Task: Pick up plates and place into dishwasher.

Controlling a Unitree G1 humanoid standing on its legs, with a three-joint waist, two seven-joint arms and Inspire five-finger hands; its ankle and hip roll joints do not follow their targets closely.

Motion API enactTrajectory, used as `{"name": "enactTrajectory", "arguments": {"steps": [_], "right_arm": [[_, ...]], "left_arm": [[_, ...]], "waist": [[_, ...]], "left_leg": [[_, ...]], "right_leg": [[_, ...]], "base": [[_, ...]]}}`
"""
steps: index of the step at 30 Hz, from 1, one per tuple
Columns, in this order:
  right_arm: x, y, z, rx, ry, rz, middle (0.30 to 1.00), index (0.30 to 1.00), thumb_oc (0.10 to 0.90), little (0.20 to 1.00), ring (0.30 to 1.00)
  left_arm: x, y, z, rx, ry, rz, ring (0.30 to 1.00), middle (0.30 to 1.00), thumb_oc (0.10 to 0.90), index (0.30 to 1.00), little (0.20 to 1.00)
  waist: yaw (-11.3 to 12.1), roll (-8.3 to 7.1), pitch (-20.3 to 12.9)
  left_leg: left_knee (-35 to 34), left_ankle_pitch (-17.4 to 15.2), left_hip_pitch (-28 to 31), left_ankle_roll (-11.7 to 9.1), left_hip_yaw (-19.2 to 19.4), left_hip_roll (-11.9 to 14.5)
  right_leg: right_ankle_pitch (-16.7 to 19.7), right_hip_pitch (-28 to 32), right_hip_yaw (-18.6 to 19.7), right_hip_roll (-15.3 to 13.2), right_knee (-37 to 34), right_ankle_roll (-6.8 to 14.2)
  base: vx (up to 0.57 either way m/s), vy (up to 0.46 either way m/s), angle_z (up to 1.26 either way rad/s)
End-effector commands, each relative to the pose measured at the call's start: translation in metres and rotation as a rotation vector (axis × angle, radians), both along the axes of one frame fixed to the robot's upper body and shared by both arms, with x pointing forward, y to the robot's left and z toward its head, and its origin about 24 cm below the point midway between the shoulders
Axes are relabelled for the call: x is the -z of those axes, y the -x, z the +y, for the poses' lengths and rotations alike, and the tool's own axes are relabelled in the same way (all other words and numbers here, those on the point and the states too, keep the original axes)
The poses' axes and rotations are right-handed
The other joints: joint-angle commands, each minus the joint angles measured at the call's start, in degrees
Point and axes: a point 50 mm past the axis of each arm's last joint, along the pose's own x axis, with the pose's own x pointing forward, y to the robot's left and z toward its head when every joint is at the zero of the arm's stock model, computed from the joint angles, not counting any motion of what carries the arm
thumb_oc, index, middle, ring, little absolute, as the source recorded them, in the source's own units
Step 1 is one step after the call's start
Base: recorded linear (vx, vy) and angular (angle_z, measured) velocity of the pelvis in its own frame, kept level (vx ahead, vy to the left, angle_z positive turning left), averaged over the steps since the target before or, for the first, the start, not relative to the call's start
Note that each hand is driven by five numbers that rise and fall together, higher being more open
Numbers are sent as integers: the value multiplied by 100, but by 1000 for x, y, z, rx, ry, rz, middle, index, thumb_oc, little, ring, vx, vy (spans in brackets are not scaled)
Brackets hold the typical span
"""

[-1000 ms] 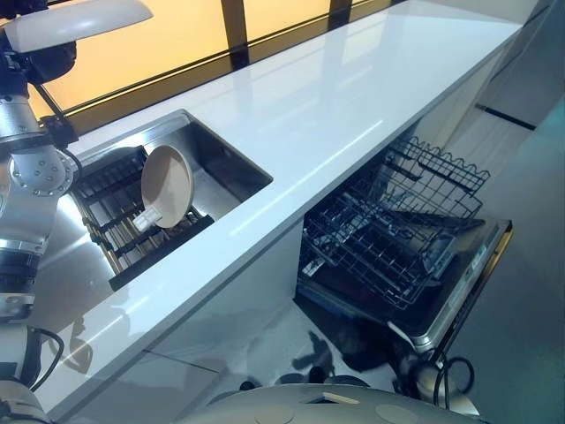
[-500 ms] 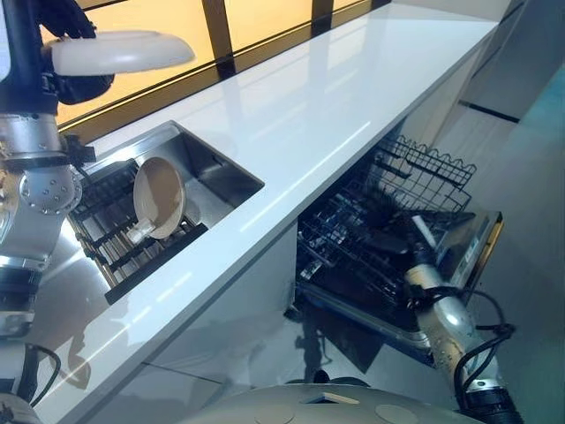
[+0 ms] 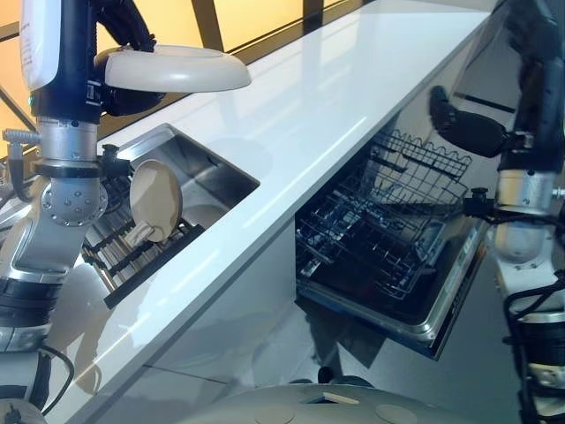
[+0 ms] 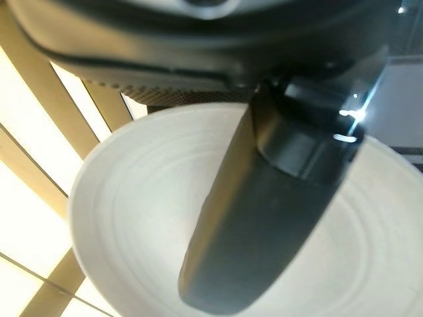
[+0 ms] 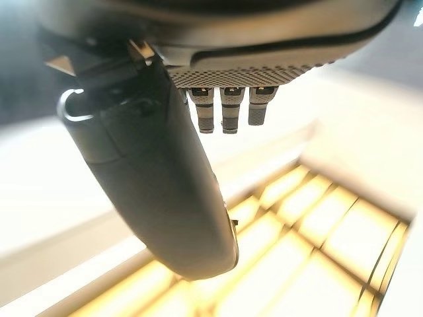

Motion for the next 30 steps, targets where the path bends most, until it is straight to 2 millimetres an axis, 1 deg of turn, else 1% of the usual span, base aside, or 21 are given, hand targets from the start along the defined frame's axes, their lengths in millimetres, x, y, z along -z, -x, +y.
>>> {"name": "enactTrajectory", "arguments": {"steps": [1,5,9,12,14,20,23,30], "right_arm": [[-41,0,27,-123,165,-116,900,900,800,900,900],[-39,-18,44,-129,290,-8,900,900,800,900,900],[-34,-30,51,-119,354,58,900,900,800,900,900],[-33,-33,57,-134,336,66,900,900,800,900,900],[-33,-34,62,-150,311,36,900,900,800,900,900],[-37,-32,89,-227,206,-47,900,900,800,900,900],[-36,-32,98,-242,163,-67,900,900,800,900,900],[-37,-29,110,-244,86,-132,900,900,800,900,900]], "left_arm": [[-54,8,-20,108,-11,-199,300,300,100,300,200],[-52,3,-32,171,3,-167,300,300,100,300,200],[-51,1,-40,212,17,-154,300,300,100,300,200],[-49,1,-45,242,23,-141,300,300,100,300,200],[-47,0,-49,260,25,-130,300,300,100,300,200],[-37,-5,-65,329,60,-74,300,300,100,300,200],[-30,-8,-73,367,91,-37,300,300,100,300,200],[-14,-10,-87,439,140,41,300,300,100,300,200]], "waist": [[171,-305,-325],[255,-358,-347],[309,-393,-353],[348,-403,-360],[366,-403,-352],[436,-388,-327],[474,-378,-317],[524,-374,-299]], "left_leg": [[44,-320,-156,144,-307,-473],[32,-299,-171,128,-392,-490],[32,-281,-192,119,-447,-492],[32,-271,-206,118,-477,-498],[32,-272,-208,122,-487,-506],[32,-291,-201,113,-515,-535],[32,-295,-204,110,-525,-538],[32,-296,-204,117,-530,-547]], "right_leg": [[-313,-6,-290,8,318,335],[-288,24,-358,12,261,311],[-272,37,-407,5,231,305],[-255,43,-437,0,212,304],[-243,50,-448,-3,194,302],[-200,83,-505,-8,102,319],[-198,87,-537,-18,88,331],[-190,88,-562,-23,64,342]], "base": [[-40,-12,11],[-24,-9,5],[-13,-14,9],[-5,-12,13],[-3,-11,9],[0,-1,1],[8,-7,4],[20,-6,7]]}}
